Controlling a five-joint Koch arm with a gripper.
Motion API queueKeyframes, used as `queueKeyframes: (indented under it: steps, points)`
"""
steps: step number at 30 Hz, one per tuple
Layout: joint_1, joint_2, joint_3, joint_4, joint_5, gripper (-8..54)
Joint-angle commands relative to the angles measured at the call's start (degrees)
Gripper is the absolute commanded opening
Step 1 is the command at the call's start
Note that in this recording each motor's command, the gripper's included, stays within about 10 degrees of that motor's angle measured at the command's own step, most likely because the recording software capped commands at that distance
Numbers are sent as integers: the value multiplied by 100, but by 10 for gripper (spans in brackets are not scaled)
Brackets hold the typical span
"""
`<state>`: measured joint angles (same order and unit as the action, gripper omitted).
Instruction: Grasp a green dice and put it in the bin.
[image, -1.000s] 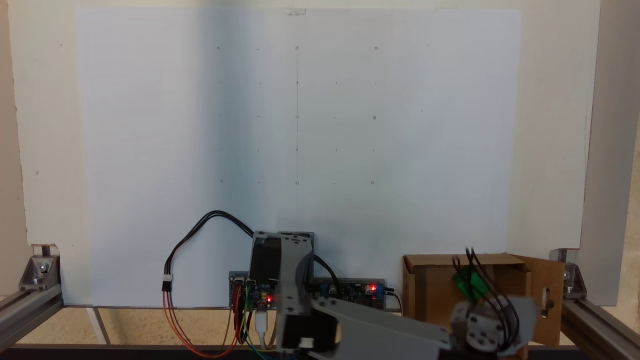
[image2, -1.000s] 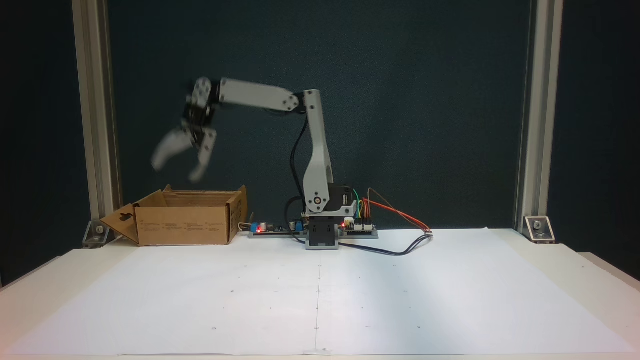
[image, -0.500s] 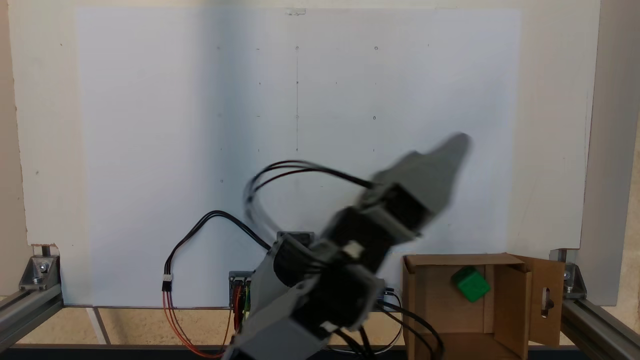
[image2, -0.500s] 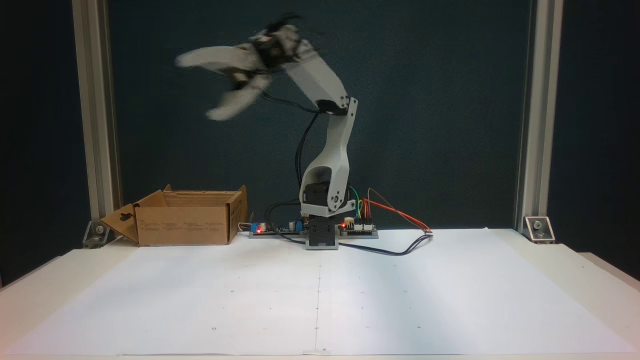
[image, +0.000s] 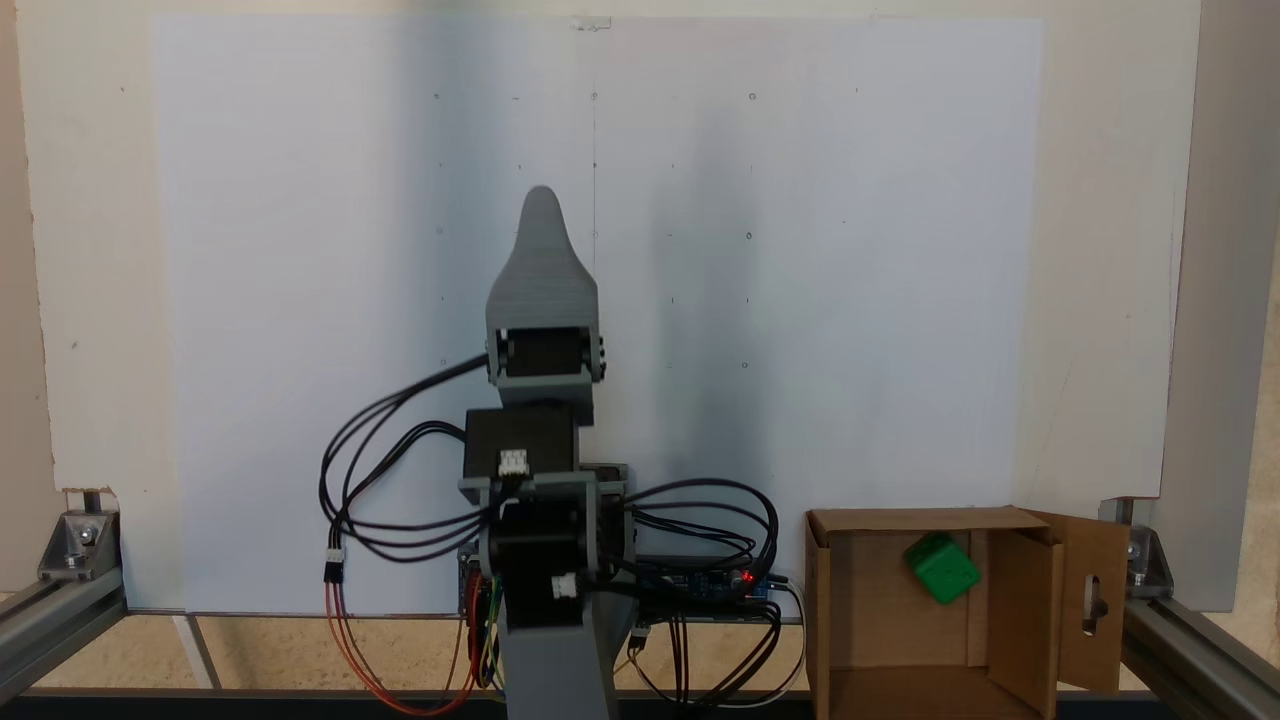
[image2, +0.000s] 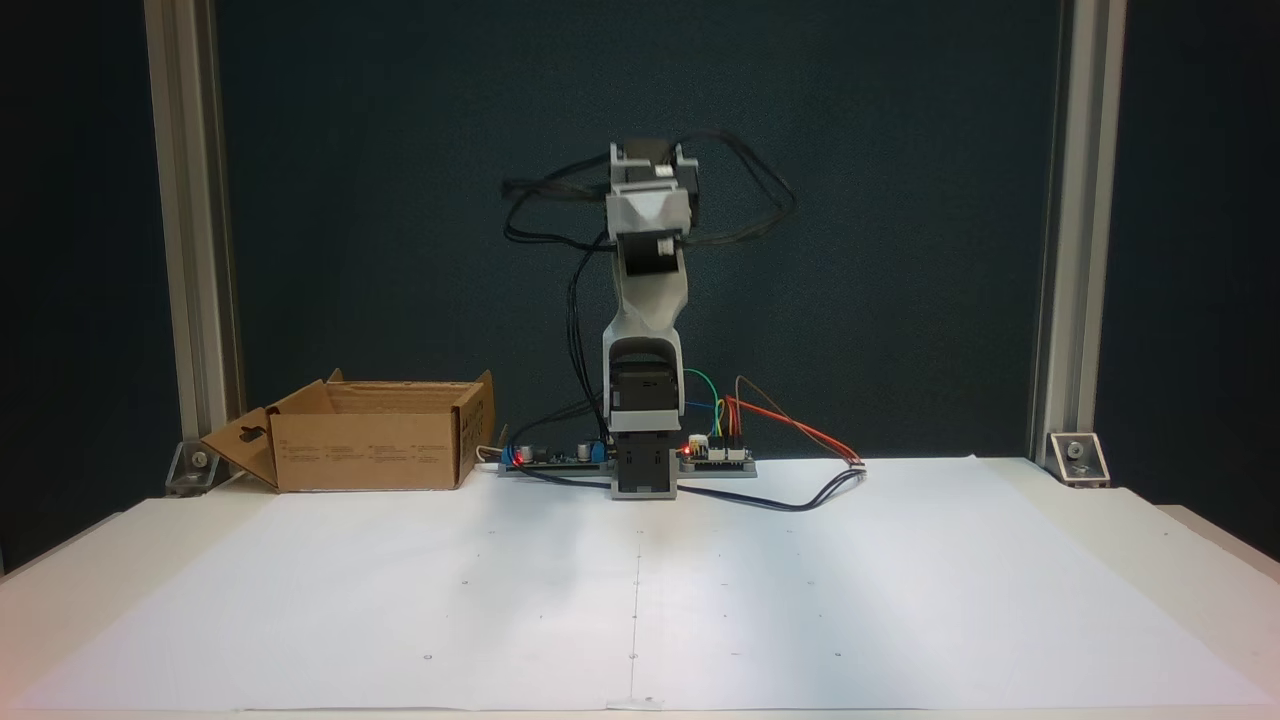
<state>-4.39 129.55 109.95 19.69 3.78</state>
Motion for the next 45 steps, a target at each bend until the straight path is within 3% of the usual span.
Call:
queueKeyframes:
  steps: [1,13,18,25,32,45]
  points:
    - [167,668,-229,-921,272,492]
    - [510,668,642,-3830,176,468]
    - [536,659,1934,-5043,123,432]
    - [580,659,4140,-6660,-712,432]
    - [650,659,5625,-8233,-782,434]
    - [668,659,6258,-11169,-905,437]
